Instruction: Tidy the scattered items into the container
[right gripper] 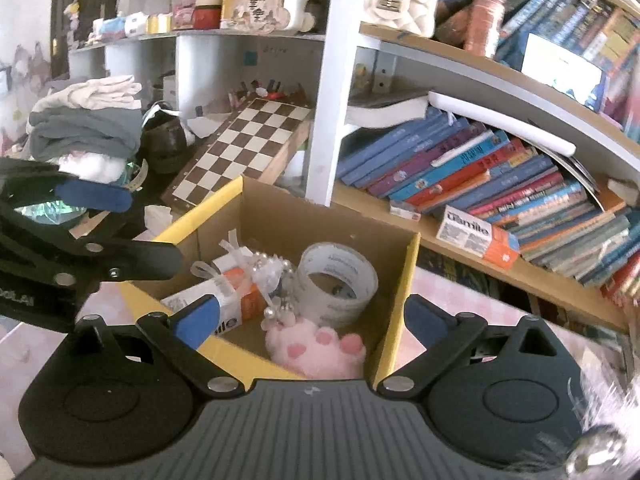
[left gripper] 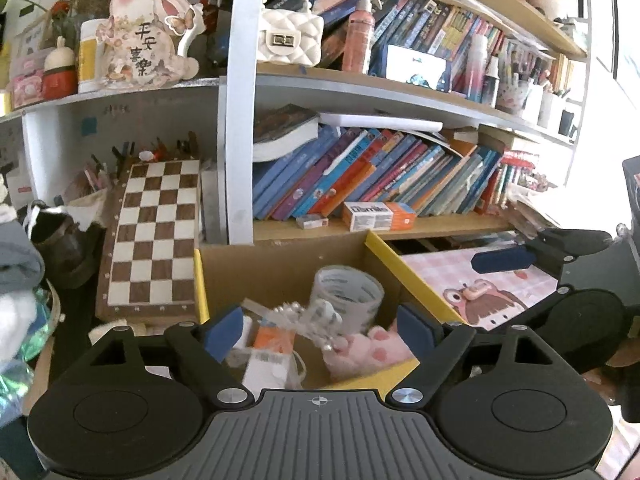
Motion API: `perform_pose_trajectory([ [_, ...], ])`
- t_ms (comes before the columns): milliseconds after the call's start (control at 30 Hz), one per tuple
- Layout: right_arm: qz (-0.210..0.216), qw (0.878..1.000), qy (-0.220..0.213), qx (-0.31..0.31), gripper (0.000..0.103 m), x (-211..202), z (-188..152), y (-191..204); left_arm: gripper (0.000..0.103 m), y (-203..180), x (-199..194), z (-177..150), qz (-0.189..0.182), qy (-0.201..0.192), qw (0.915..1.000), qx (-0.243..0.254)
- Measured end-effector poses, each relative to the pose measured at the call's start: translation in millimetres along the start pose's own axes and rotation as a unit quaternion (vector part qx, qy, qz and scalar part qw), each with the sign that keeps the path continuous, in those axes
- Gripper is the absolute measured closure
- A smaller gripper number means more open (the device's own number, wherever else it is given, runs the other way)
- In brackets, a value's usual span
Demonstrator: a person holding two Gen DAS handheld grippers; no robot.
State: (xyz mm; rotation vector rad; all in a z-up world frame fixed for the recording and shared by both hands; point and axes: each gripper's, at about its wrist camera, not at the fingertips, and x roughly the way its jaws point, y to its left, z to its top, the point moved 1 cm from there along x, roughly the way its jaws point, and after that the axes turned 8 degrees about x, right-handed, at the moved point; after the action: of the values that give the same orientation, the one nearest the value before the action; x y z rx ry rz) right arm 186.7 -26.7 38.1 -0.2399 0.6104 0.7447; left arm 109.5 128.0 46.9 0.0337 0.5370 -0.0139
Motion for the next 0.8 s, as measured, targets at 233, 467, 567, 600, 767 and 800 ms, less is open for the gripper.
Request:
perform_pose_trajectory([
  [233,-0.007,1.0,0.013,0.02,0.003,-11,-26,-4,0.016,-14,-12,-21,-0.008,0.019,0.9998,0.007],
  [467,-0.015,0.998,0.039,0.038,0.003,-17,-58,-9,0.015,-24,-13,-43,-0.014,0.047,0.9988,0.003],
  [567,-0.021,0.997,0.046,0.052,0.001,-18,-70,-11,0.015,-27,-12,-50,-0.016,0.058,0.9982,-0.004],
  [600,-0.025,0.997,0.048,0.057,0.001,-19,-74,-11,0.015,-28,-12,-52,-0.018,0.06,0.998,-0.006],
  [767,-0.038,0.995,0.054,0.078,0.0,-21,-90,-15,0.014,-34,-11,-60,-0.022,0.071,0.9972,-0.009],
  [800,-0.039,0.994,0.055,0.081,0.0,-22,-92,-16,0.014,-36,-11,-61,-0.023,0.072,0.9971,-0.009],
])
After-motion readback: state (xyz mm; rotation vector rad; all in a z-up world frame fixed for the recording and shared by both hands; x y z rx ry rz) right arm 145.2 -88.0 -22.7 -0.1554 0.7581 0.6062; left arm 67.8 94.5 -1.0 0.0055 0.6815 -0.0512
